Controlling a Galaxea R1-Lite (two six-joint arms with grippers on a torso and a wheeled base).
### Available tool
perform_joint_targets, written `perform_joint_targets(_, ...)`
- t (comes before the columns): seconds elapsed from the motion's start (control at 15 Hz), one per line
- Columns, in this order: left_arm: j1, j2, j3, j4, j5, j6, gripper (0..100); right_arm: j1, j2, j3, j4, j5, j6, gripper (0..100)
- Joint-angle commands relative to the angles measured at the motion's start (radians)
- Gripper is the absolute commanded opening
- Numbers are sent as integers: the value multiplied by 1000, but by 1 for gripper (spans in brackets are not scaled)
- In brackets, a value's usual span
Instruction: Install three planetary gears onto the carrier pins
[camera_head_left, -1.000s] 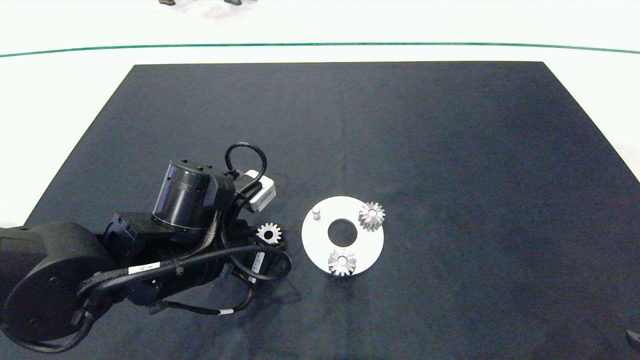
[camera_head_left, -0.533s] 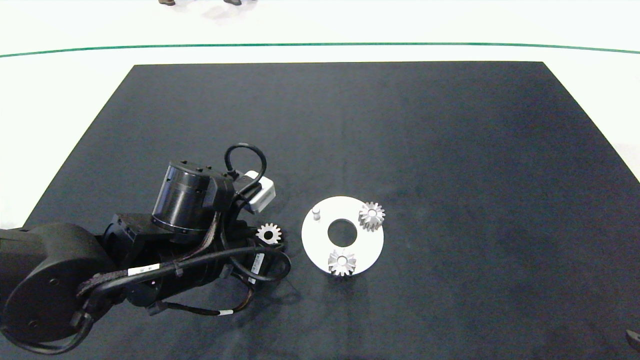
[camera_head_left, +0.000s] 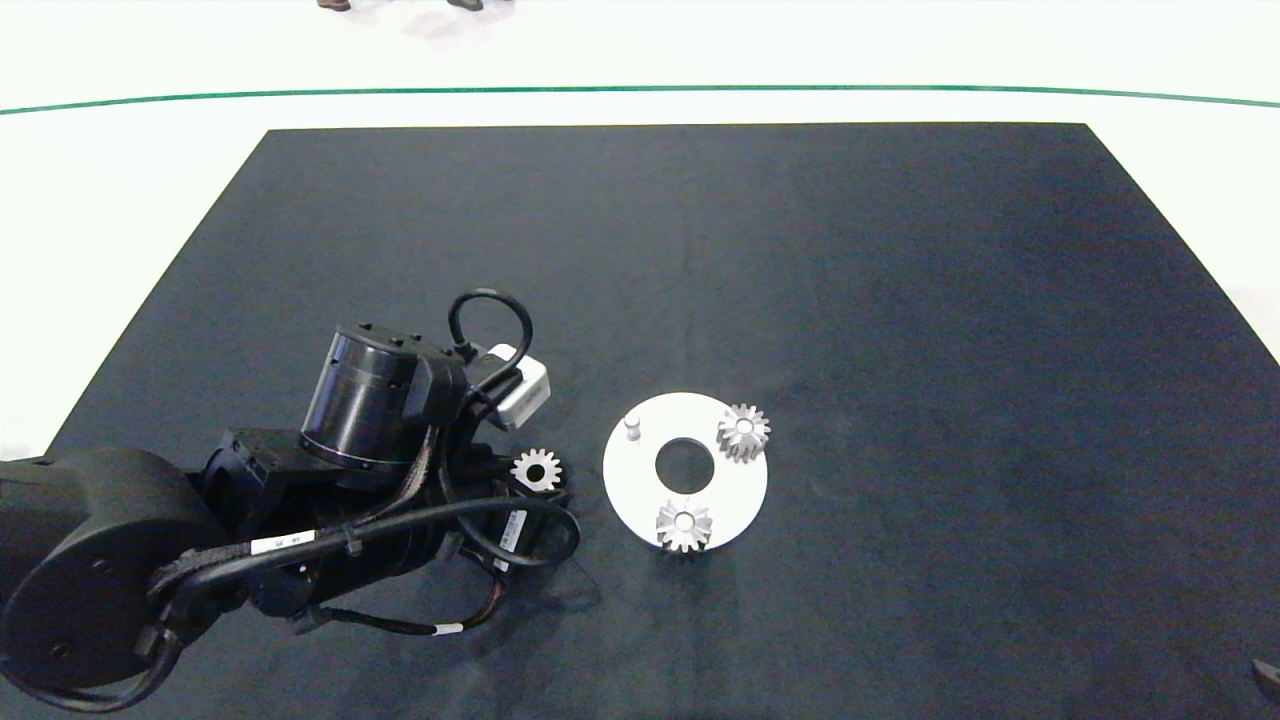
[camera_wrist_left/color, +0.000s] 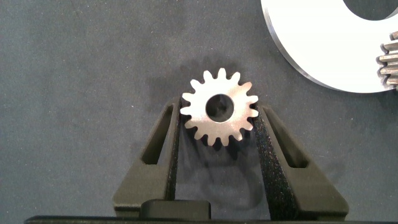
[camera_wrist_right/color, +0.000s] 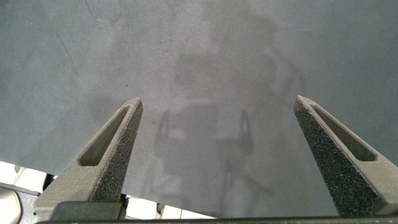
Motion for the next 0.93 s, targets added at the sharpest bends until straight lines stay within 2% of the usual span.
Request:
perform_joint_targets(0.07, 0, 4, 0, -2, 2, -1, 0, 2, -5, -1, 2, -1, -1, 100)
perform_joint_targets(0.47, 9, -42, -2, 4, 3, -1, 0, 4, -8, -3, 2, -2, -3, 100)
perform_joint_targets(0.53, 9, -70, -6, 8, 10, 3, 0, 4, -6, -3, 2, -2, -3, 100)
perform_joint_targets(0.6, 9, -85, -14, 17, 26, 3, 0, 4, -6, -6, 2, -2, -3, 100)
perform_joint_targets(0.67, 8, -113, -35, 47, 72, 22, 0, 4, -5, -7, 2, -2, -3, 100)
perform_joint_targets(0.73, 11, -130, -54, 84, 76, 43, 0, 4, -5, -7, 2, -2, -3, 100)
perform_joint_targets(0.93, -3, -176, -132, 193, 77, 42, 0, 5, -5, -7, 2, -2, -3, 100)
